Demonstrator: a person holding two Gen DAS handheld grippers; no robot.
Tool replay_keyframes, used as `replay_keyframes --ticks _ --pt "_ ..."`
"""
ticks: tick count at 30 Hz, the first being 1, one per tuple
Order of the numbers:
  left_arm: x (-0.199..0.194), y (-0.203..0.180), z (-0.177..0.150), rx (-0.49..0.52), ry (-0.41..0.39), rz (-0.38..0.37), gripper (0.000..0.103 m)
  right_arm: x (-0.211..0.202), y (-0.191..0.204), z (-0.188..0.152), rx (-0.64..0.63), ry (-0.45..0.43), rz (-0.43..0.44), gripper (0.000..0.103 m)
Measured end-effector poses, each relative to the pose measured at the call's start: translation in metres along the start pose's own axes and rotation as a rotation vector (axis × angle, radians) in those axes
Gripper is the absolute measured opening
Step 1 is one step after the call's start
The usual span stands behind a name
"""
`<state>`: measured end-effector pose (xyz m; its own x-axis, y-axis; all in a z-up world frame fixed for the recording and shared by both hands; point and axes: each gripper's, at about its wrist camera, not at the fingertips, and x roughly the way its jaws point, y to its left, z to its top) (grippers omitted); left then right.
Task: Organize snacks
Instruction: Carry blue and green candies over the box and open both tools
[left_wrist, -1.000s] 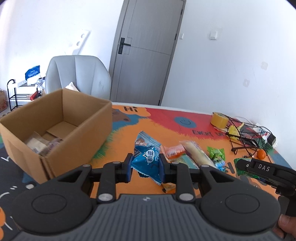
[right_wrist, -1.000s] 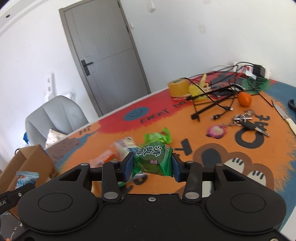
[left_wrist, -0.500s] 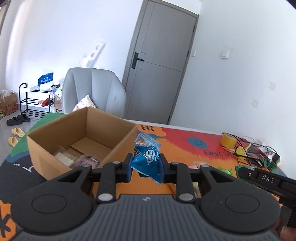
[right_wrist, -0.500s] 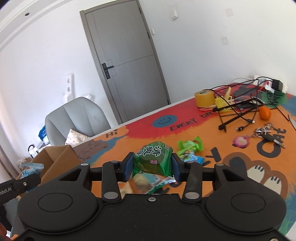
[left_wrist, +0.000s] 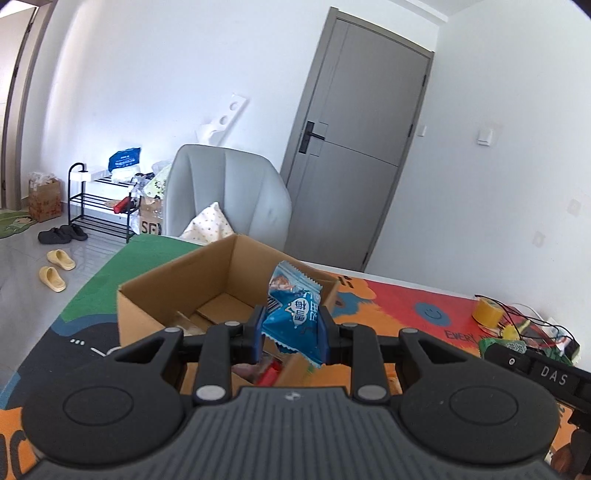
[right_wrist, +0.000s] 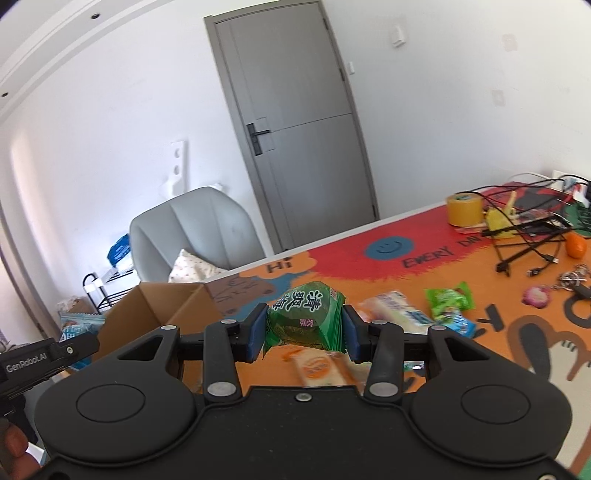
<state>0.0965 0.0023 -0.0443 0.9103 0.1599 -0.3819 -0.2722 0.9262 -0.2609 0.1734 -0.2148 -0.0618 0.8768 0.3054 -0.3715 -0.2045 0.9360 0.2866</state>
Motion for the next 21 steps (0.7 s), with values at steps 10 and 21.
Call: replay_keyframes --ticks 10,21 --pt "0.01 0.036 0.011 -0.048 -0.009 0.063 0.027 0.019 0.035 0.002 -0.019 0.008 0.059 0.043" --pt "0.03 0.062 0.022 -0.079 0.01 0.086 0.03 0.043 0.078 0.002 -0.06 0.038 0.131 0.043"
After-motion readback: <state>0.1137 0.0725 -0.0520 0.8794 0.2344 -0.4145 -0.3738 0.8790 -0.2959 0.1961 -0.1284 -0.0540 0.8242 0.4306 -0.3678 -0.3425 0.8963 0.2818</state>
